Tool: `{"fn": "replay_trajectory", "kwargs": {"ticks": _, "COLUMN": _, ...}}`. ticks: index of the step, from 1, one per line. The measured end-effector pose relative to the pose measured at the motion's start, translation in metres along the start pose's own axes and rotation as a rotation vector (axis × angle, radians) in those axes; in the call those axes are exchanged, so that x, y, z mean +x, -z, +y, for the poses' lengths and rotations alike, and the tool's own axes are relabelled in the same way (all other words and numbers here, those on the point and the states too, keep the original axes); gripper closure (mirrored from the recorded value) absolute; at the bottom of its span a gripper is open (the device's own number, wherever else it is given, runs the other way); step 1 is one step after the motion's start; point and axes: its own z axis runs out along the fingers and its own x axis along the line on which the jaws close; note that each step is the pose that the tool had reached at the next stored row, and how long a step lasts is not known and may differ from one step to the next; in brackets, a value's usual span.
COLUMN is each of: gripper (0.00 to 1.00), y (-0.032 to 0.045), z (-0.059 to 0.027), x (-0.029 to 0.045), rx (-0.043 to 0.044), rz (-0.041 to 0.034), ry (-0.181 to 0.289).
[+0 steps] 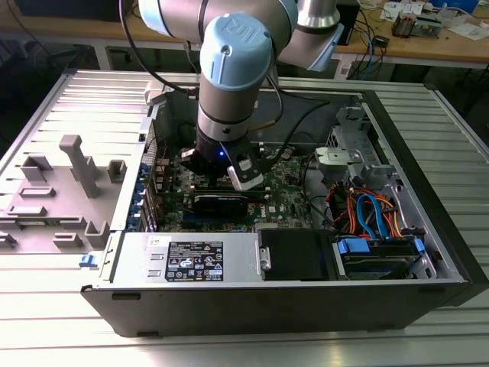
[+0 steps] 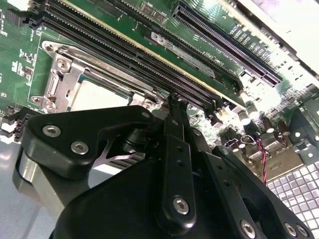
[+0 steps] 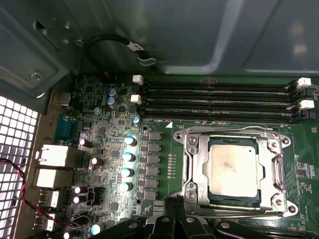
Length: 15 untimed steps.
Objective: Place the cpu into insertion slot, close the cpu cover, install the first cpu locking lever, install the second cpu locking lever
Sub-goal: 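Install the second cpu locking lever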
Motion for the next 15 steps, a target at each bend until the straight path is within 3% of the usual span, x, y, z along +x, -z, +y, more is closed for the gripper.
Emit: {"fn": "replay_trajectory", "kwargs": {"ticks": 15, "gripper": 0.89, "y": -0.0065, "z": 0.0037, "x": 0.0024, "rx": -0.0003, "rz": -0.0007, "ry": 0.000}}
